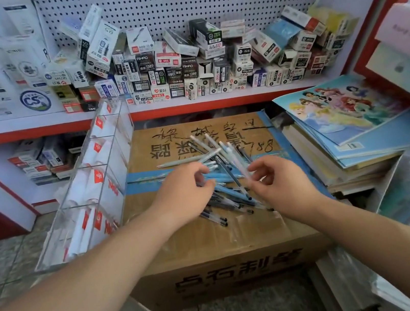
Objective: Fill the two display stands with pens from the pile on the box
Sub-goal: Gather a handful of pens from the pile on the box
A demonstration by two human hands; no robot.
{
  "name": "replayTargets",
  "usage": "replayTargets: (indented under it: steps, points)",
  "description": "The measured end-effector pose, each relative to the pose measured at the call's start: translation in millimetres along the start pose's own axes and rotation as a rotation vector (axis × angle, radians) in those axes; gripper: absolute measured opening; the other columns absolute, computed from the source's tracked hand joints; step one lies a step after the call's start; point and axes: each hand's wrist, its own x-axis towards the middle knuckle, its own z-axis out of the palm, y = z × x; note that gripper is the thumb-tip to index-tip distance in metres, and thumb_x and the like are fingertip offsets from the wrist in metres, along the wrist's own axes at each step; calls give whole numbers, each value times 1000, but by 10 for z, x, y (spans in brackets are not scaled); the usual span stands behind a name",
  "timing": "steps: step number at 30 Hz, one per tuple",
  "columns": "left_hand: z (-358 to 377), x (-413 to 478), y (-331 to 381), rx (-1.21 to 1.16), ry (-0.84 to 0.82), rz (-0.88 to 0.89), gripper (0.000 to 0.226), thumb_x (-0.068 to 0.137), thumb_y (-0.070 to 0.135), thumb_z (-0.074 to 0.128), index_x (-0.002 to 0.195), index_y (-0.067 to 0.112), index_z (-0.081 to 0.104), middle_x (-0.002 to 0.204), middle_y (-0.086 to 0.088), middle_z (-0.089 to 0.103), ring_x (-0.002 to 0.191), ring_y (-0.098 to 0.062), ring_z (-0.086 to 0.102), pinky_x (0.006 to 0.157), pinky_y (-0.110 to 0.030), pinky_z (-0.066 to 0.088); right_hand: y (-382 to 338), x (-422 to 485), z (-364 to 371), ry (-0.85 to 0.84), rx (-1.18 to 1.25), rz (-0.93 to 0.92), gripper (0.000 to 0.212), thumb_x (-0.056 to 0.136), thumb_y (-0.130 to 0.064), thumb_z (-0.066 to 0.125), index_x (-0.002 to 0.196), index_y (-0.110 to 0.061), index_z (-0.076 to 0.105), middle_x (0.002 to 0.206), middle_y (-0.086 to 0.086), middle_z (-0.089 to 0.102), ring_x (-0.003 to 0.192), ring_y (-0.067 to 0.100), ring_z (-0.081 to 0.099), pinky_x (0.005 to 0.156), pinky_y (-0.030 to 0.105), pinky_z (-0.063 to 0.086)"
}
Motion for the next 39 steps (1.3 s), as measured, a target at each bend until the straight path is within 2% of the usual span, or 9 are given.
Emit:
replayTargets:
  steps: [3, 8, 13, 16, 19, 23, 25, 33, 39]
  points:
    - [80, -80, 94, -438, -192, -140, 21, 102, 34, 60, 109, 21, 74, 102, 2, 76, 95, -15, 73, 95, -45, 58, -248, -120, 163, -104, 143, -68, 16, 88, -17, 78, 99, -25, 69, 84, -8, 71, 75, 8, 68, 68, 24, 59]
    - [26, -187, 26, -876, -212, -389, 18, 104, 18, 59, 115, 6, 68, 103, -17, 77, 94, -30, 77, 88, -50, 62, -354, -103, 293, -175, 219, -74, 9, 88, -17, 79, 93, -22, 75, 81, -6, 74, 73, 6, 70, 66, 21, 58]
    - [-88, -196, -143, -829, -91, -465, 15, 107, 22, 53, 115, 13, 62, 104, -16, 75, 90, -29, 77, 79, -44, 64, -257, 190, 329, -63, -77, -70, 9, 99, -24, 65, 105, -26, 72, 90, -14, 69, 77, 1, 64, 62, 13, 49]
    - [-123, -201, -206, -813, -28, -477, 12, 106, 19, 53, 114, 13, 61, 106, -16, 73, 92, -27, 75, 74, -40, 65, -275, 367, 413, -81, -156, -89, 22, 102, -24, 59, 123, -24, 68, 100, -9, 69, 83, 9, 65, 68, 21, 54]
    - [-145, -185, -288, -768, 20, -478, 13, 104, 15, 57, 116, 14, 61, 107, -16, 72, 94, -26, 75, 75, -37, 64, -358, 527, 567, -130, -225, -175, 33, 103, -27, 58, 135, -24, 61, 91, 0, 69, 72, 16, 64, 62, 27, 51]
    - [-160, -187, -362, -741, 72, -483, 9, 103, 15, 58, 112, 15, 62, 103, -15, 73, 93, -27, 75, 78, -40, 65, -456, 781, 765, -165, -442, -249, 43, 105, -43, 49, 146, -31, 52, 128, 11, 61, 120, 28, 54, 102, 40, 46]
    - [-153, -198, -374, -732, 92, -472, 11, 103, 15, 58, 113, 15, 62, 102, -15, 73, 93, -27, 75, 79, -42, 65, -469, 839, 834, -202, -533, -233, 44, 105, -48, 45, 144, -31, 54, 135, 13, 58, 130, 31, 47, 111, 43, 39]
    - [-129, -190, -405, -719, 93, -435, 11, 103, 15, 58, 113, 17, 63, 102, -13, 73, 93, -26, 74, 76, -38, 65, -384, 722, 895, -109, -351, -246, 30, 100, -43, 58, 116, -22, 71, 104, 1, 62, 101, 21, 58, 88, 35, 51]
    - [-121, -175, -366, -714, 79, -417, 10, 103, 16, 58, 111, 19, 63, 102, -11, 73, 92, -23, 75, 74, -34, 65, -380, 545, 731, -104, -127, -190, 10, 100, -19, 61, 105, -22, 69, 89, -8, 65, 73, 8, 59, 60, 17, 45]
